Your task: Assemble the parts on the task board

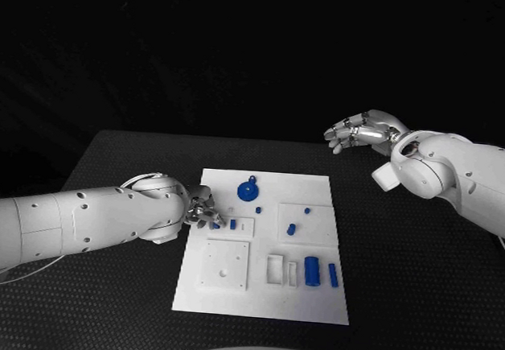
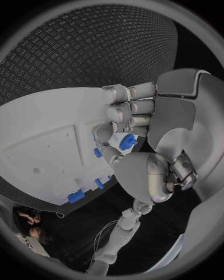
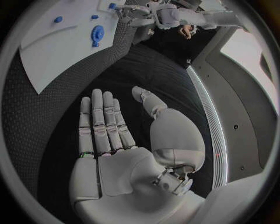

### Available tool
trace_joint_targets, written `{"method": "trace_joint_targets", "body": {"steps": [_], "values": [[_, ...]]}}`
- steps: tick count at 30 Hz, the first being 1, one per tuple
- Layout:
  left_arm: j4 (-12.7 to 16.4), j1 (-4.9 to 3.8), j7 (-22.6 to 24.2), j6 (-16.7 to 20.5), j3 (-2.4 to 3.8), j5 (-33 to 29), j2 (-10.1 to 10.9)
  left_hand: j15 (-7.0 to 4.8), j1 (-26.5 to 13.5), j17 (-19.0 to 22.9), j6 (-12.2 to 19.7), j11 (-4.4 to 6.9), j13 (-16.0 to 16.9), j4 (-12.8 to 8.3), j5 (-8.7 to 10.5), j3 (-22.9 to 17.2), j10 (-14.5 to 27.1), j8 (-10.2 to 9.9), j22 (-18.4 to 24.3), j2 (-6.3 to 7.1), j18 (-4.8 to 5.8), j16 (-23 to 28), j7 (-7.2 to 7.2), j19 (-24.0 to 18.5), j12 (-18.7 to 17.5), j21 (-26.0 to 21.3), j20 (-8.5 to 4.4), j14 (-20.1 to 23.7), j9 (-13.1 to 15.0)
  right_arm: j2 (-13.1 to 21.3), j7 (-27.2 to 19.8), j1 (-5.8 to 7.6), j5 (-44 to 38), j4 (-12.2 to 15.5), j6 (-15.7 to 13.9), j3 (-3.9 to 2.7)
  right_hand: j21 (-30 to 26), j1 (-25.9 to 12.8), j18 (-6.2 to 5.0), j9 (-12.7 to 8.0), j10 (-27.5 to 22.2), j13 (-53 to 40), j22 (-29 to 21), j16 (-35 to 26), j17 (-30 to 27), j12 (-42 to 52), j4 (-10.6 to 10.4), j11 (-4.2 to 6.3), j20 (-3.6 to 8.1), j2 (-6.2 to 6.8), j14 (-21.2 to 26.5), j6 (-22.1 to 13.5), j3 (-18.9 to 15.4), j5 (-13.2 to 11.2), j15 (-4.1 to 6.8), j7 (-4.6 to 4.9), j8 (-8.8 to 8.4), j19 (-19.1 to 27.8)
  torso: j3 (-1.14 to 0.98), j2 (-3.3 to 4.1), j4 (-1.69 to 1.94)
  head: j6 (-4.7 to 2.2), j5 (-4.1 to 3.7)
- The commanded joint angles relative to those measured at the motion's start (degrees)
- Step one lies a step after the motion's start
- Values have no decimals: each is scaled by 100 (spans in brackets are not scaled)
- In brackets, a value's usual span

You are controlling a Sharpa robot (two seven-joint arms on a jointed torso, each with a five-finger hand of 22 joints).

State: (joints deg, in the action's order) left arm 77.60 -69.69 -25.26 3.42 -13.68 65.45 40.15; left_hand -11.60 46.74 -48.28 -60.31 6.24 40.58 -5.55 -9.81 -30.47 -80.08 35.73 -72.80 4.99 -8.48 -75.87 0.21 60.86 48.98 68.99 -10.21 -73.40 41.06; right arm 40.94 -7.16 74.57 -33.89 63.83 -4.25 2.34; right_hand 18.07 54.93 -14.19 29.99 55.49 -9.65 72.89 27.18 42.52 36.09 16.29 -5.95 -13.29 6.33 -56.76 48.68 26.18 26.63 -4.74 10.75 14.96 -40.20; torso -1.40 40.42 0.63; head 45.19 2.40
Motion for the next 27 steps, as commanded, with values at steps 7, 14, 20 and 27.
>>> {"method": "trace_joint_targets", "body": {"steps": [7,14,20,27], "values": [[-48,7,8,-25,0,-38,-5,-12,-37,-2,-33,-34,5,195,374,-18,-23,-24,5,154,13,20,-6,-14,-24,-29,-456,-1,35,1,-55,-2,12,9,46,-1,25,-52,-81,-7,46,7,6,-17,-8,-39,-27,5,12,19,18,33,12,41,-24,-9,28,37,3,-2,5,-2,-16],[-112,7,36,112,2,-31,-29,-21,-248,-13,-37,-23,19,594,698,9,-23,-28,3,385,2,13,-9,-19,-21,-40,-469,4,78,-8,-59,-2,12,-3,54,-1,25,-57,-80,-6,46,7,6,-17,-8,-39,-29,5,12,18,18,34,10,42,-25,-9,29,38,7,0,3,-17,-21],[-119,7,59,83,3,-83,-84,-29,-310,-22,-45,-15,29,799,700,-22,-29,-15,2,503,-16,1,-18,-13,-16,-37,-485,4,107,-18,-60,-4,12,-13,63,-1,25,-60,-81,-6,46,7,6,-17,-8,-39,-30,5,11,18,18,35,9,44,-25,-9,30,38,7,-1,0,-18,-33],[-114,7,76,89,4,-187,-79,-30,-283,-26,-48,-15,34,846,699,-41,-32,-9,-2,530,-23,-2,-19,-9,-13,-30,-490,5,120,-18,-58,-6,12,-15,65,-1,26,-64,-80,-6,47,7,6,-17,-8,-39,-32,5,11,16,18,37,8,47,-25,-10,31,38,3,-2,7,-20,-39]]}}
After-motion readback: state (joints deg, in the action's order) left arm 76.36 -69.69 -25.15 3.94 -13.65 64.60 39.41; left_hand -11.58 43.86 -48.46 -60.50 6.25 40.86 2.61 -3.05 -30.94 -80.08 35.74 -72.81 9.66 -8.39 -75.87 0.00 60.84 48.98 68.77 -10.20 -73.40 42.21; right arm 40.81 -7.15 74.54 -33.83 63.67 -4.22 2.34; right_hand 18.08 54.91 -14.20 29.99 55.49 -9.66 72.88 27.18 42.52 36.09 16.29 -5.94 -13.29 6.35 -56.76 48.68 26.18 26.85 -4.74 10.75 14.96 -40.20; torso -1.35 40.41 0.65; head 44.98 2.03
